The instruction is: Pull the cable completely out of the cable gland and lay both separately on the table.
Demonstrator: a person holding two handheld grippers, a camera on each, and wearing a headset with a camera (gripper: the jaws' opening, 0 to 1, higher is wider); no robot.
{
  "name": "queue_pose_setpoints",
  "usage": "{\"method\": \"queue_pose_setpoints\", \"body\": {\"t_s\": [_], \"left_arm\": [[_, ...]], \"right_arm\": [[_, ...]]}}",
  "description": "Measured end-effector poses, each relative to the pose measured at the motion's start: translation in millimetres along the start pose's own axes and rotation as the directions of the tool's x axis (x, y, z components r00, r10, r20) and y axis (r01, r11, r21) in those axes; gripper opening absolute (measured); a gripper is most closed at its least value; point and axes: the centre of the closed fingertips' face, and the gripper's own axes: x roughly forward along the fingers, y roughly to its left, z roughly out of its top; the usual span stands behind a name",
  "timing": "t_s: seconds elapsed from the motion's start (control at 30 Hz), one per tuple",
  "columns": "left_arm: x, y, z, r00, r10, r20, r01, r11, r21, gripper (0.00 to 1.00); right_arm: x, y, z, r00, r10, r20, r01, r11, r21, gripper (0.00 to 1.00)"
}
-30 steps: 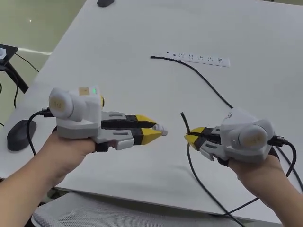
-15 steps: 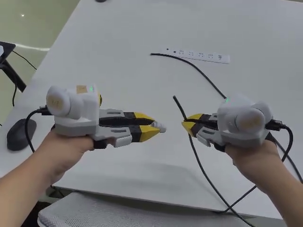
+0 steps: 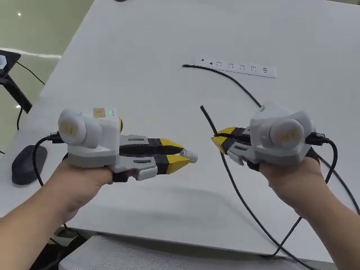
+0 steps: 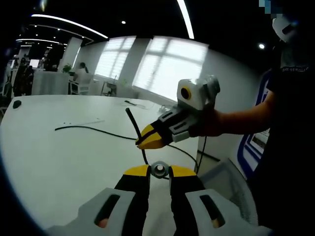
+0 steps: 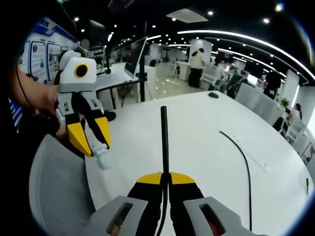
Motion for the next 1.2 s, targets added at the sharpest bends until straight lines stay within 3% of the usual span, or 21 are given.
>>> {"method": "queue_pose_setpoints", "body": {"t_s": [0.37,0.63,1.03,1.2], "left_arm": [[-20.8,20.8,-16.4,0.9999,-0.015,0.003,0.015,0.999,-0.029,0.15],[-30.0,37.4,-30.6,0.9997,-0.024,0.001,0.024,0.998,-0.06,0.15],[-46.1,58.1,-61.3,0.9996,-0.029,-0.005,0.029,0.998,-0.062,0.15],[-54.5,70.8,-73.9,0.9998,-0.021,0.002,0.021,0.995,-0.096,0.15]], "right_arm": [[41.3,10.2,9.3,0.9986,0.029,-0.045,-0.032,0.998,-0.054,0.0],[77.3,16.7,12.2,0.9961,0.053,-0.071,-0.055,0.998,-0.036,0.0],[127.4,42.2,5.8,0.9825,0.104,-0.155,-0.121,0.987,-0.106,0.0],[149.1,53.7,-1.3,0.9728,0.128,-0.193,-0.155,0.979,-0.131,0.0]]}}
